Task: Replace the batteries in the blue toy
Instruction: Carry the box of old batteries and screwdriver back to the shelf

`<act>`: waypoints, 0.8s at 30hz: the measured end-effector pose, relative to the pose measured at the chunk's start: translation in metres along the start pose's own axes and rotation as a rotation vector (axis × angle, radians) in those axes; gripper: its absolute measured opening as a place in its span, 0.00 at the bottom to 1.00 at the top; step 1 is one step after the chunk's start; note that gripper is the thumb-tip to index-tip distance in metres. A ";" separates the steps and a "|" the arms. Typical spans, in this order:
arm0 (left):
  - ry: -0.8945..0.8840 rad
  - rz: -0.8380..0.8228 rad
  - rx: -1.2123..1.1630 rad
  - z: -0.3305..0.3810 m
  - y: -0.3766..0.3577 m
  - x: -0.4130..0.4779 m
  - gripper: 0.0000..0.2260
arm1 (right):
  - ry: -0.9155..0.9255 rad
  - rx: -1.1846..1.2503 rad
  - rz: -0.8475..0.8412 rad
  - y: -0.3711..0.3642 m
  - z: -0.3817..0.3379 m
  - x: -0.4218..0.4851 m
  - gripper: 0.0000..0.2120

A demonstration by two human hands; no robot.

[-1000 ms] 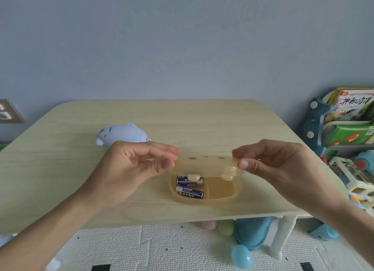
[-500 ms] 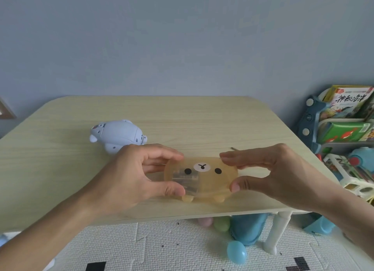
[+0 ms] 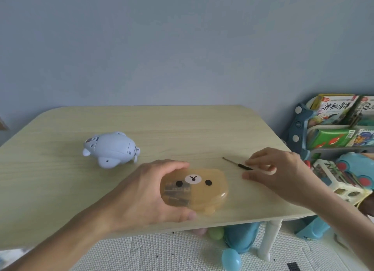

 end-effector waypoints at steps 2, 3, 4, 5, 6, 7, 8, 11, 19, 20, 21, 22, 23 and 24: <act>0.012 0.000 0.014 0.000 -0.001 0.002 0.43 | -0.020 0.040 0.047 -0.005 -0.002 0.002 0.07; 0.016 -0.004 0.014 0.000 0.000 0.002 0.41 | -0.016 0.034 0.069 -0.007 -0.004 0.002 0.03; 0.018 -0.007 0.013 0.000 -0.001 0.004 0.40 | -0.010 0.028 0.085 -0.008 -0.007 0.003 0.01; 0.021 -0.006 0.009 0.000 -0.001 0.004 0.39 | -0.008 0.025 0.094 -0.008 -0.008 0.002 0.02; 0.025 0.001 0.004 -0.001 -0.001 0.005 0.38 | -0.004 0.022 0.102 -0.008 -0.010 0.002 0.03; 0.028 0.013 -0.002 -0.002 0.000 0.006 0.37 | -0.001 0.028 0.111 -0.008 -0.012 0.002 0.03; 0.029 0.030 -0.009 -0.003 0.002 0.006 0.37 | 0.001 0.045 0.123 -0.007 -0.015 0.002 0.03; 0.017 0.049 -0.037 0.000 0.016 0.012 0.39 | 0.010 0.133 0.167 0.003 -0.025 0.009 0.02; 0.016 0.140 -0.010 0.082 0.137 0.063 0.33 | 0.105 0.404 0.231 0.117 -0.094 0.067 0.03; 0.025 0.154 -0.017 0.100 0.160 0.067 0.31 | 0.104 0.417 0.229 0.141 -0.105 0.074 0.03; 0.035 0.166 -0.025 0.119 0.183 0.071 0.30 | 0.101 0.427 0.228 0.167 -0.115 0.081 0.03; 0.046 0.178 -0.030 0.141 0.208 0.074 0.29 | 0.097 0.434 0.229 0.195 -0.125 0.087 0.03; 0.054 0.191 -0.025 0.164 0.234 0.075 0.28 | 0.090 0.439 0.231 0.227 -0.135 0.093 0.03; 0.061 0.200 -0.012 0.190 0.261 0.077 0.28 | 0.082 0.441 0.235 0.262 -0.144 0.098 0.03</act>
Point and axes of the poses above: each hand's wrist, its own x-axis towards the middle knuckle, its own y-axis out of the back of the hand, z = x × y, the point moved 1 cm from there along x, towards the middle knuckle, and after that the axes turned 10 degrees about -x, right-handed, at the moved point
